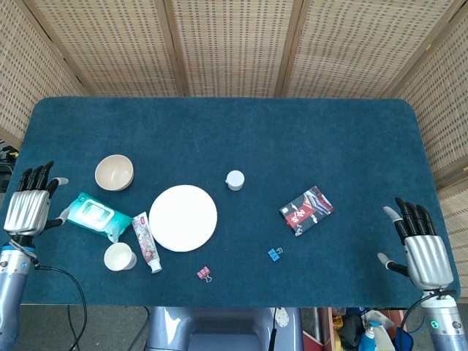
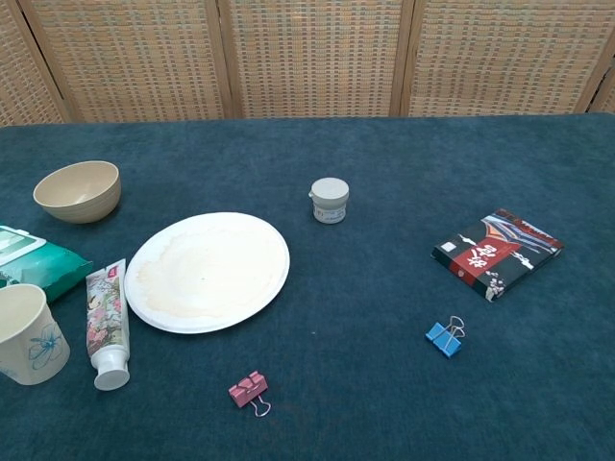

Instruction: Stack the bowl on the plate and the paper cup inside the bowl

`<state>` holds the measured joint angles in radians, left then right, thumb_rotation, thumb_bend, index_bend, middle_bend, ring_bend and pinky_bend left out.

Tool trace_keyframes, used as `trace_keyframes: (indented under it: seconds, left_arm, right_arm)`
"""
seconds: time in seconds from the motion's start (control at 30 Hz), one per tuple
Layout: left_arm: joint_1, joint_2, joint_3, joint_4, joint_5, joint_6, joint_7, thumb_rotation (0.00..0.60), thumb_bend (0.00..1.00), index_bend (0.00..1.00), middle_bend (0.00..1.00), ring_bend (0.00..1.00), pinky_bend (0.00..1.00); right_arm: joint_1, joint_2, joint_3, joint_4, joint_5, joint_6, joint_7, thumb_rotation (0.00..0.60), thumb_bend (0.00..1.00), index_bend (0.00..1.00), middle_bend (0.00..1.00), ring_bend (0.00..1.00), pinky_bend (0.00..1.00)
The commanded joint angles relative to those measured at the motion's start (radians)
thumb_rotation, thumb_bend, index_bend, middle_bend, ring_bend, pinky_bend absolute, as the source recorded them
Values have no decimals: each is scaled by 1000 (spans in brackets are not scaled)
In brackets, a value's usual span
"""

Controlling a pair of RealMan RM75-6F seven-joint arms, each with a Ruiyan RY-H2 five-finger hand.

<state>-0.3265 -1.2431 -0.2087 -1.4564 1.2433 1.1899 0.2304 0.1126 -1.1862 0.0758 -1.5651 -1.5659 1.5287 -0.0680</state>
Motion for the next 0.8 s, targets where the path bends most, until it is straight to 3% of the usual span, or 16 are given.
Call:
trace_keyframes:
  seconds: [0.03, 0.4, 0.8]
  left_arm:
    - [-42, -18, -15, 48, -35, -51, 16, 600, 285, 303, 0, 0, 0]
    - [-192, -89, -36, 178, -157, -244, 116, 600, 304, 327, 0, 0, 0]
    - [-258, -174, -4, 251, -246, -307, 200, 600, 324, 374, 0, 0, 0]
  right_arm:
    - [0, 1, 1, 0, 0, 1, 2, 600, 126, 102, 0, 0, 0]
    - [-2, 9, 7, 5, 17, -3, 38, 600, 125, 102, 0, 0, 0]
    - [-3, 16, 13, 15, 31, -8, 72, 600, 126, 102, 0, 0, 0]
